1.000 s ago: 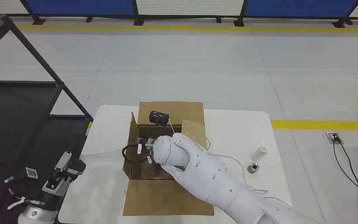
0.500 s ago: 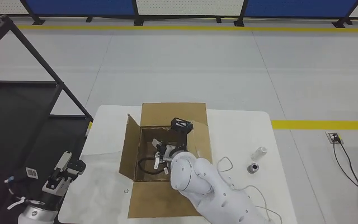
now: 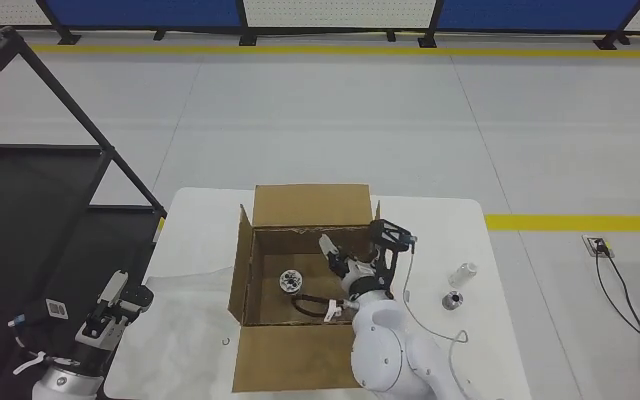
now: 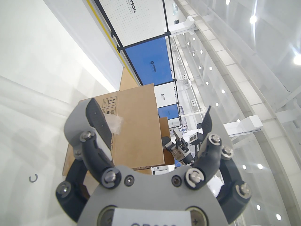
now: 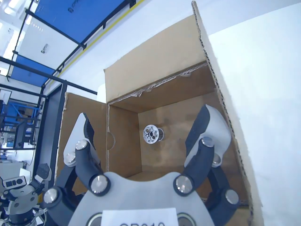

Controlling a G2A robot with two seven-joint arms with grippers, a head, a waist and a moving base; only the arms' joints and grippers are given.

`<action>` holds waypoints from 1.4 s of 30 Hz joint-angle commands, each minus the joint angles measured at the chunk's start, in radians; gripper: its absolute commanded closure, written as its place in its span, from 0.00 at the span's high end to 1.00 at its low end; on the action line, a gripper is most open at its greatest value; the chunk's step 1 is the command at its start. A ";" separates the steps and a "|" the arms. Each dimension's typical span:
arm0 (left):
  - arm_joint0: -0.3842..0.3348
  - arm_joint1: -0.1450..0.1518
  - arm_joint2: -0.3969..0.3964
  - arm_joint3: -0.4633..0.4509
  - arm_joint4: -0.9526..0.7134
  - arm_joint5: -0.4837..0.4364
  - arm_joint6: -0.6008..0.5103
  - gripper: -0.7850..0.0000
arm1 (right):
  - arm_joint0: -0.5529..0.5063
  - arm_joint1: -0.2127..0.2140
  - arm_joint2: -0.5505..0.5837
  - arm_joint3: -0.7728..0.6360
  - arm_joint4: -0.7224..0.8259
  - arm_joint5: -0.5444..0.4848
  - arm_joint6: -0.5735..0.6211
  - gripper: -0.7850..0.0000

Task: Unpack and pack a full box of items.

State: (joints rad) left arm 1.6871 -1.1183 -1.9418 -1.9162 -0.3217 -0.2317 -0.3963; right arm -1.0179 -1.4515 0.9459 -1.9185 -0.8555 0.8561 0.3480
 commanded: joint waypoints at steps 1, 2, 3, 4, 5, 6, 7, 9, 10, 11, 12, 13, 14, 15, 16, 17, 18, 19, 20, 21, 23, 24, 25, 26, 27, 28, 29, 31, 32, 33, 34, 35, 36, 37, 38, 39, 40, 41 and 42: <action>0.000 0.000 0.000 0.000 0.000 0.000 0.000 1.00 | -0.032 0.003 0.045 -0.015 0.009 -0.002 -0.017 1.00; 0.000 0.000 0.000 0.000 0.000 0.000 0.000 1.00 | -0.047 0.004 0.070 -0.018 0.017 0.000 -0.025 1.00; 0.000 0.000 0.000 0.000 0.000 0.000 0.000 1.00 | -0.060 0.005 0.094 -0.019 0.029 -0.002 -0.030 1.00; 0.000 0.000 0.000 0.000 0.000 0.000 0.000 1.00 | -0.073 0.006 0.118 -0.019 0.047 -0.006 -0.028 1.00; 0.000 0.000 0.000 0.000 0.000 0.000 0.000 1.00 | -0.083 0.007 0.143 -0.017 0.064 -0.012 -0.026 1.00; 0.000 0.000 0.000 0.000 0.000 0.000 0.000 1.00 | -0.094 0.008 0.167 -0.012 0.084 -0.019 -0.023 1.00; 0.000 0.000 0.000 0.000 0.000 0.000 0.000 1.00 | -0.103 0.009 0.191 -0.005 0.104 -0.025 -0.019 1.00; 0.000 0.000 0.000 0.000 0.000 0.000 0.000 1.00 | -0.116 0.011 0.234 0.010 0.143 -0.047 0.000 1.00; 0.000 0.000 0.000 0.000 0.000 0.000 0.000 1.00 | -0.122 0.012 0.252 0.021 0.163 -0.059 0.015 1.00; 0.000 0.000 0.000 0.000 0.000 0.000 0.000 1.00 | -0.125 0.014 0.269 0.033 0.176 -0.065 0.027 1.00; 0.000 0.000 0.000 0.000 0.000 0.000 0.000 1.00 | -0.128 0.015 0.281 0.043 0.189 -0.072 0.043 1.00; 0.000 0.000 0.000 0.000 0.000 0.000 0.000 1.00 | -0.127 0.016 0.291 0.053 0.203 -0.086 0.067 1.00; 0.000 0.000 0.000 0.000 0.000 0.000 0.000 1.00 | -0.127 0.019 0.299 0.062 0.214 -0.107 0.095 1.00; 0.000 0.000 0.000 0.000 0.000 0.000 0.000 1.00 | -0.126 0.021 0.309 0.070 0.222 -0.124 0.121 1.00; 0.000 0.000 0.000 0.000 0.000 0.000 0.000 1.00 | -0.125 0.024 0.316 0.078 0.224 -0.134 0.143 1.00; 0.000 0.000 0.000 0.000 0.000 0.000 0.000 1.00 | -0.123 0.026 0.320 0.082 0.223 -0.147 0.163 1.00; 0.000 0.000 0.000 0.000 0.000 0.000 0.000 1.00 | -0.122 0.028 0.322 0.087 0.225 -0.160 0.185 1.00; 0.000 0.000 0.000 0.000 0.000 0.000 0.000 1.00 | -0.120 0.030 0.322 0.091 0.225 -0.177 0.210 1.00; 0.000 0.000 0.000 0.000 0.000 0.000 0.000 1.00 | -0.118 0.032 0.321 0.094 0.225 -0.193 0.225 1.00; 0.000 0.000 0.000 0.000 0.000 0.000 0.000 1.00 | -0.117 0.033 0.319 0.097 0.227 -0.208 0.240 1.00; 0.000 0.000 0.000 0.000 0.000 0.000 0.000 1.00 | -0.115 0.035 0.319 0.100 0.233 -0.239 0.257 1.00; 0.000 0.000 0.000 0.000 0.000 0.000 0.000 1.00 | -0.115 0.036 0.319 0.103 0.240 -0.253 0.263 1.00; 0.000 0.000 0.000 0.000 0.000 0.000 0.000 1.00 | -0.115 0.036 0.321 0.107 0.248 -0.265 0.265 1.00; 0.000 0.000 0.000 0.000 0.000 0.000 0.000 1.00 | -0.115 0.036 0.322 0.112 0.257 -0.278 0.264 1.00; 0.000 0.000 0.000 0.000 0.000 0.000 0.000 1.00 | -0.114 0.036 0.323 0.122 0.265 -0.290 0.265 1.00; 0.000 0.000 0.000 0.000 0.000 0.000 0.000 1.00 | -0.111 0.037 0.325 0.131 0.271 -0.299 0.265 1.00; 0.000 0.000 0.000 0.000 0.000 0.000 0.000 1.00 | -0.108 0.037 0.327 0.141 0.277 -0.305 0.261 1.00; 0.000 0.000 0.000 0.000 0.000 0.000 0.000 1.00 | -0.105 0.036 0.337 0.154 0.293 -0.308 0.244 1.00; 0.000 0.000 0.000 0.000 0.000 0.000 0.000 1.00 | -0.108 0.036 0.344 0.156 0.302 -0.309 0.234 1.00; 0.000 0.000 0.000 0.000 0.000 0.000 0.000 1.00 | -0.113 0.037 0.355 0.157 0.302 -0.301 0.215 1.00; 0.000 0.000 0.000 0.000 0.000 0.000 0.000 1.00 | -0.120 0.037 0.367 0.153 0.304 -0.290 0.189 1.00; 0.000 0.000 0.000 0.000 0.000 0.000 0.000 1.00 | -0.130 0.036 0.376 0.148 0.308 -0.283 0.165 1.00; 0.000 0.000 0.000 0.000 0.000 0.000 0.000 1.00 | -0.140 0.037 0.385 0.143 0.313 -0.281 0.147 1.00; 0.000 0.000 0.000 0.000 0.000 0.000 0.000 1.00 | -0.151 0.037 0.396 0.138 0.315 -0.276 0.128 1.00; 0.000 0.000 0.000 0.000 0.000 0.000 0.000 1.00 | -0.162 0.037 0.407 0.134 0.314 -0.268 0.103 1.00; 0.000 0.000 0.000 0.000 0.000 0.000 0.000 1.00 | -0.172 0.037 0.417 0.130 0.312 -0.254 0.077 1.00; 0.000 0.000 0.000 0.000 0.000 0.000 0.000 1.00 | -0.180 0.037 0.426 0.126 0.308 -0.236 0.054 1.00; 0.000 0.000 0.000 0.000 0.000 0.000 0.000 1.00 | -0.185 0.036 0.432 0.124 0.308 -0.217 0.035 1.00; 0.000 0.000 0.000 0.000 0.000 0.000 0.000 1.00 | -0.189 0.036 0.438 0.125 0.307 -0.196 0.022 1.00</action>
State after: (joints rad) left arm 1.6871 -1.1183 -1.9418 -1.9162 -0.3217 -0.2317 -0.3963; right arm -1.2041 -1.4151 1.3792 -1.7943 -0.5481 0.6389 0.3835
